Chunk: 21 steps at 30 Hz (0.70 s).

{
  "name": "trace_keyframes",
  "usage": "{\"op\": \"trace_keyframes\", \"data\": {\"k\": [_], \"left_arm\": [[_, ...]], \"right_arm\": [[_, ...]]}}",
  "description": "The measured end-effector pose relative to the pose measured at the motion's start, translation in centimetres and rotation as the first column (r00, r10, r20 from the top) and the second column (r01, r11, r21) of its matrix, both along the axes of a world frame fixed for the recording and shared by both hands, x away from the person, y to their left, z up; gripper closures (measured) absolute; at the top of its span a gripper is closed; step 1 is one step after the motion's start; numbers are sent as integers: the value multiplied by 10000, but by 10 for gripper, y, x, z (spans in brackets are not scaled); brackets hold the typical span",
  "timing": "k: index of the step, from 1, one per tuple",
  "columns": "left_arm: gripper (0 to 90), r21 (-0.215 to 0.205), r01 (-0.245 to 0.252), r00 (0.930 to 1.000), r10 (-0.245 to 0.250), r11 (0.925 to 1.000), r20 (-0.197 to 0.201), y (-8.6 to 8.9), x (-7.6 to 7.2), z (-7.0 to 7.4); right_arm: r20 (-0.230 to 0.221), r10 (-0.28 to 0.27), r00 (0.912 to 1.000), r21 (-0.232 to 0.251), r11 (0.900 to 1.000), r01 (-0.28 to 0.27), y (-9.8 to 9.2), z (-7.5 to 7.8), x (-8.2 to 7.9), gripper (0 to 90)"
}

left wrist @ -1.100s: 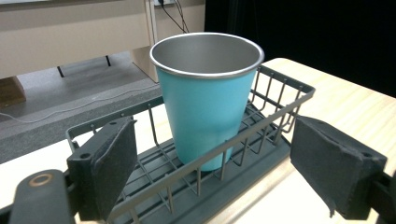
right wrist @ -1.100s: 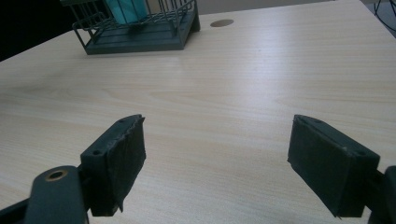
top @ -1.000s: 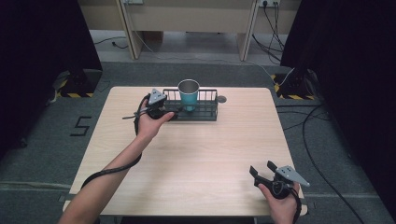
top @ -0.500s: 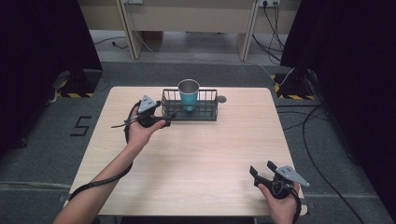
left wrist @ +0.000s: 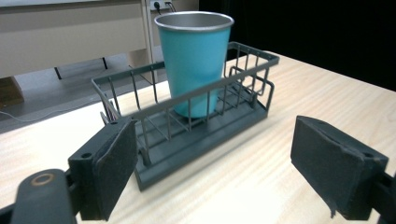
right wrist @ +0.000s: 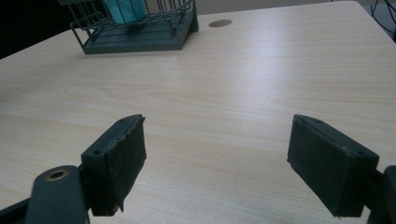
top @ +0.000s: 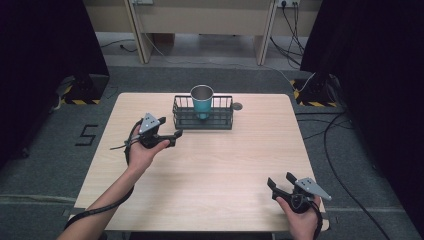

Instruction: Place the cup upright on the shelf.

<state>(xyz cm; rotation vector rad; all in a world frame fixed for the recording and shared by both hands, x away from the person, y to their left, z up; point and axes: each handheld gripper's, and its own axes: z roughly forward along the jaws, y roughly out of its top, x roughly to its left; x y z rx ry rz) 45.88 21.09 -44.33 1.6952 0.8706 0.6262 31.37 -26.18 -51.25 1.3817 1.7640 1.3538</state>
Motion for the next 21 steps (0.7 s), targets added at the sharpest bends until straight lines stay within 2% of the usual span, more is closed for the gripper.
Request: {"op": "trace_keyframes", "data": {"k": [11, 12, 21], "left_arm": [[143, -22, 89, 10000, -89, 10000, 26, 17, -25, -5], [143, -142, 145, 9999, -146, 9998, -60, 19, -27, -6], [144, -268, 43, 9999, -45, 9996, -97, 36, -42, -10]], "right_arm": [[40, -18, 10000, -48, 10000, 18, 0, 0, 0, 201], [45, -17, 10000, -49, 10000, 17, 0, 0, 0, 201], [62, -21, 10000, -39, 10000, 22, 0, 0, 0, 201]]}}
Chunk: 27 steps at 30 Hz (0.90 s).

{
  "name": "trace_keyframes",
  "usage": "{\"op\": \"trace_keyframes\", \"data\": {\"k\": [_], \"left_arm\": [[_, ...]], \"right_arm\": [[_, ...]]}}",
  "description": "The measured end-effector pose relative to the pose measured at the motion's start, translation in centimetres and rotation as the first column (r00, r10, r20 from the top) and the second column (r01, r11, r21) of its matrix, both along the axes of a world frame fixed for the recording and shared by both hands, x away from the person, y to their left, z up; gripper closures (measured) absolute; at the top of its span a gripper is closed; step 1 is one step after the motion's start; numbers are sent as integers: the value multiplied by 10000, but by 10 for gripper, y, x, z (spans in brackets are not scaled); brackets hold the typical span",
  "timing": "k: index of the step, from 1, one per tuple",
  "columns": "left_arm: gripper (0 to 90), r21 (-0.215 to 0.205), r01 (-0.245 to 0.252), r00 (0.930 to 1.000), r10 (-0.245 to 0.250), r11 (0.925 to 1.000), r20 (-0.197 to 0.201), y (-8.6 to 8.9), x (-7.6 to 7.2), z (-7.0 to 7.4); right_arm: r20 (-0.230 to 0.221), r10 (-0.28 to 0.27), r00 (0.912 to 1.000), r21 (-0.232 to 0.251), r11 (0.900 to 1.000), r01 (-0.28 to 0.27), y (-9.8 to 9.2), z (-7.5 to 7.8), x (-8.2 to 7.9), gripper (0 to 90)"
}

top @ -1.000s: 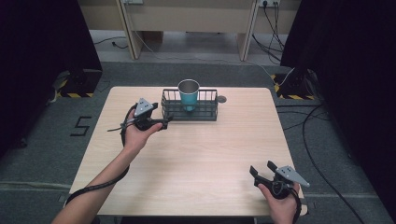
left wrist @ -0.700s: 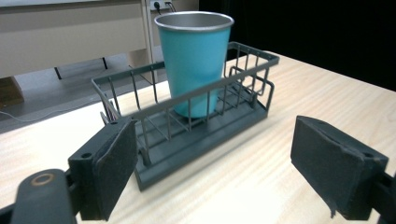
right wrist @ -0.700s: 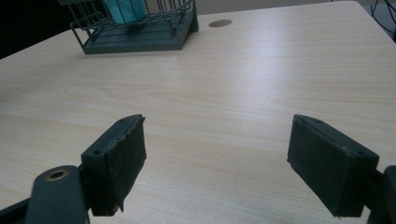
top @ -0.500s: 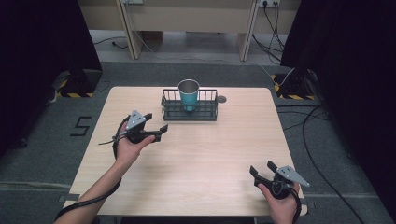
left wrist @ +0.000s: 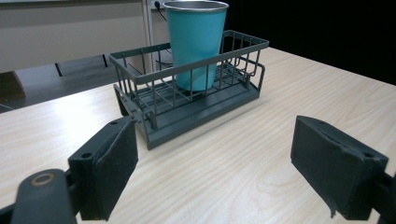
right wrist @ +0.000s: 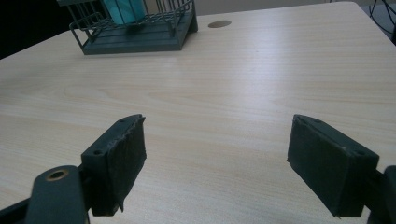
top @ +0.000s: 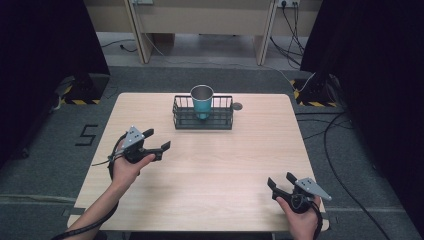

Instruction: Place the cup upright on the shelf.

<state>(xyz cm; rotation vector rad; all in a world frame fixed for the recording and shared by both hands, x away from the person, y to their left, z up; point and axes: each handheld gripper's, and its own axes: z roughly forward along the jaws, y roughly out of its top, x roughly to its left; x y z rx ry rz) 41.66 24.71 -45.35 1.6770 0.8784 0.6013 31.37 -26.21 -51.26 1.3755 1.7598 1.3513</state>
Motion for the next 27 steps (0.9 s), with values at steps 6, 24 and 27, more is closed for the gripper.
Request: {"op": "trace_keyframes", "data": {"k": [6, 24, 27], "left_arm": [[144, 36, -74, 10000, 74, 10000, -39, 13, -10, -4], [145, 386, -258, 9992, 270, 9989, -307, 49, -50, -27], [146, 351, -407, 9985, 419, 9986, -349, 55, -57, -35]], "right_arm": [[3, 6, 10000, -2, 10000, -6, 0, 0, 0, 201], [38, -29, 10000, -103, 9999, 29, 0, 0, 0, 201], [44, -44, 10000, -101, 9999, 45, 0, 0, -1, 200]]}}
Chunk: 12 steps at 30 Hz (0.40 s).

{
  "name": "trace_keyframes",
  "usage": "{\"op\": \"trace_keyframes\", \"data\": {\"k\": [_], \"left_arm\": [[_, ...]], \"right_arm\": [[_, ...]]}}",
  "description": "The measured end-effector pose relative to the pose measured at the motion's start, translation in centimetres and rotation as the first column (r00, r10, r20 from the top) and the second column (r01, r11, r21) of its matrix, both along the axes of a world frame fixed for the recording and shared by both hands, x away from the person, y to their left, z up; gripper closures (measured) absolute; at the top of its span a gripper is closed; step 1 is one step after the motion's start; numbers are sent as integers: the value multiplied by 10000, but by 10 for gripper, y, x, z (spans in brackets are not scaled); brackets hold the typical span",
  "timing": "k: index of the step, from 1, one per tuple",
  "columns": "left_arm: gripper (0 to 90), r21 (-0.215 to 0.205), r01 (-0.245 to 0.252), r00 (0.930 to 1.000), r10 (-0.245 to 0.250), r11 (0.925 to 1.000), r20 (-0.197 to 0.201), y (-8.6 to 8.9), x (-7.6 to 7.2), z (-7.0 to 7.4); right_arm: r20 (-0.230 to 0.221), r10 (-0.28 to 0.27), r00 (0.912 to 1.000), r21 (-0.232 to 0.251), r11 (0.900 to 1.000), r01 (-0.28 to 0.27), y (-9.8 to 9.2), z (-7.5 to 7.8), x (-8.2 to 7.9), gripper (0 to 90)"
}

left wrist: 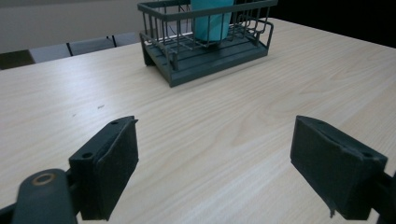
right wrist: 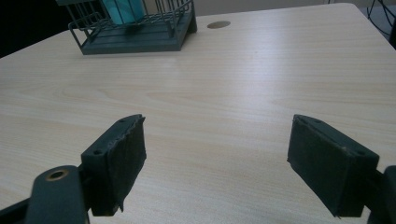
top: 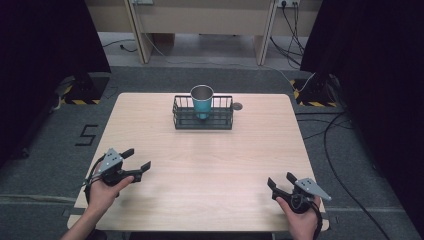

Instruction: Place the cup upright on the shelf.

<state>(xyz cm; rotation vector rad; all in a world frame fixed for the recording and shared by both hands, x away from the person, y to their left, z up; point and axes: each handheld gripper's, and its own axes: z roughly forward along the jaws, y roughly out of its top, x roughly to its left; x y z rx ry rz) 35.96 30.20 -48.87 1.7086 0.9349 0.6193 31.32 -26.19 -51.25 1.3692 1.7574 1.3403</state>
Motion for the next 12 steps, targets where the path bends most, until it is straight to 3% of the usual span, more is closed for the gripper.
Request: {"op": "trace_keyframes", "data": {"k": [5, 12], "left_arm": [[147, -11, -156, 9997, 156, 9999, -176, 4, -8, -12], [146, 17, -165, 9999, 164, 9999, 47, 7, -7, -12]], "right_arm": [[-61, 32, 10000, -4, 10000, -32, 1, 0, 1, 201], [-97, 131, 9999, -125, 9998, -132, 2, 0, 1, 200]]}}
